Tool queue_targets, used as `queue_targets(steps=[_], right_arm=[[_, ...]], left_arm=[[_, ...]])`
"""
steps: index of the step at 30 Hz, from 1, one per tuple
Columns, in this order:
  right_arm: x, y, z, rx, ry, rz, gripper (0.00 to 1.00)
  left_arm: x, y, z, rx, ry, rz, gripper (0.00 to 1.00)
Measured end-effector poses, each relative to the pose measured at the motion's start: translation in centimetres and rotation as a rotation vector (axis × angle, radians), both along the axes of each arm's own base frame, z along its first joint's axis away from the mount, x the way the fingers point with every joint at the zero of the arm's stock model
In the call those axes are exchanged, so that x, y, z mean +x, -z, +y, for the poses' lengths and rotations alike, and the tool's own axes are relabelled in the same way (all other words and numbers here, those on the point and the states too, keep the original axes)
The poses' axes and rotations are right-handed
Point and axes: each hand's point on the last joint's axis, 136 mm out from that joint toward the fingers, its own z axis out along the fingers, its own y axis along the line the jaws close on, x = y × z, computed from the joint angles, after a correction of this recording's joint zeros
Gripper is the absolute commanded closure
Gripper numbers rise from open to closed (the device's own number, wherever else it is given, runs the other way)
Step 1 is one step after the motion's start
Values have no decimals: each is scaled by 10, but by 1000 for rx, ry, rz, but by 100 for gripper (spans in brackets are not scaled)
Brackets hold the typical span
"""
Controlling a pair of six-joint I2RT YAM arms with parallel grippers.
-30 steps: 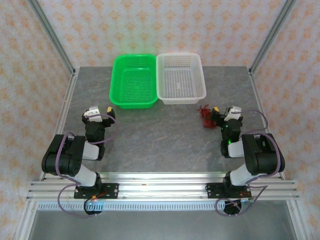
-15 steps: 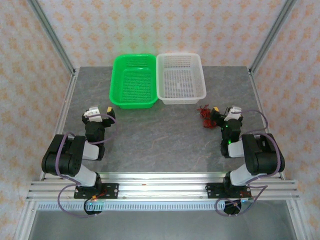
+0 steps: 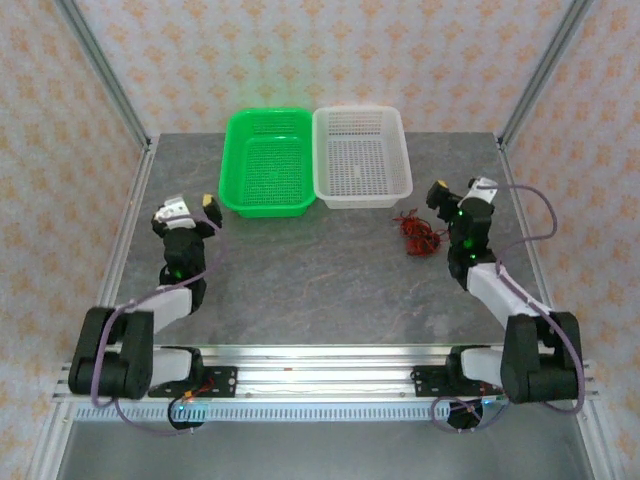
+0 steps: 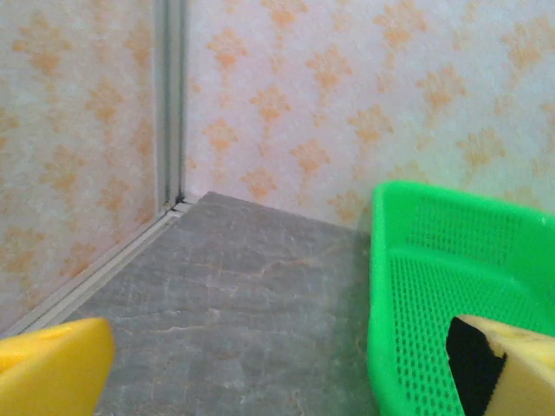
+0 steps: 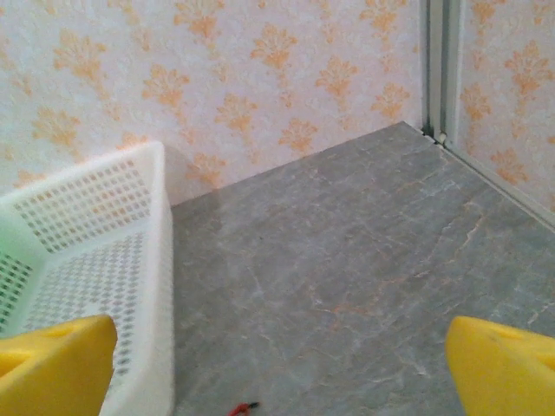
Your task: Untangle the cables
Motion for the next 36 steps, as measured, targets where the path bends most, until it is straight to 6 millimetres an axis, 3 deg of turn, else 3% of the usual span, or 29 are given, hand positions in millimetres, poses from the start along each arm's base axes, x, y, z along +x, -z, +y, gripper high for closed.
queue_targets(steps=[2, 5, 9, 16, 22, 26, 29, 36], right_arm=[[-4, 2, 5, 54, 9, 72, 3], [-18, 24, 13, 135, 18, 219, 5], [-49, 66, 28, 210, 12, 427, 8], [-64, 121, 37, 255, 23, 632, 20], [-70, 175, 49, 259, 10, 799, 27], [-69, 189, 50, 232, 20, 832, 34], [-70, 191, 46, 210, 43, 850, 48], [-59, 190, 43, 152, 29, 830, 94]], left_arm=[[4, -25, 5, -50, -32, -20, 1], [17, -57, 5, -135, -45, -19, 1], [23, -76, -16, -236, -8, 34, 1], [7, -60, -69, -303, 100, 229, 1], [-18, -41, -92, -327, 166, 346, 1], [-30, -30, -103, -327, 199, 390, 1], [-34, -23, -111, -321, 217, 421, 1], [-42, -11, -129, -299, 266, 467, 1]])
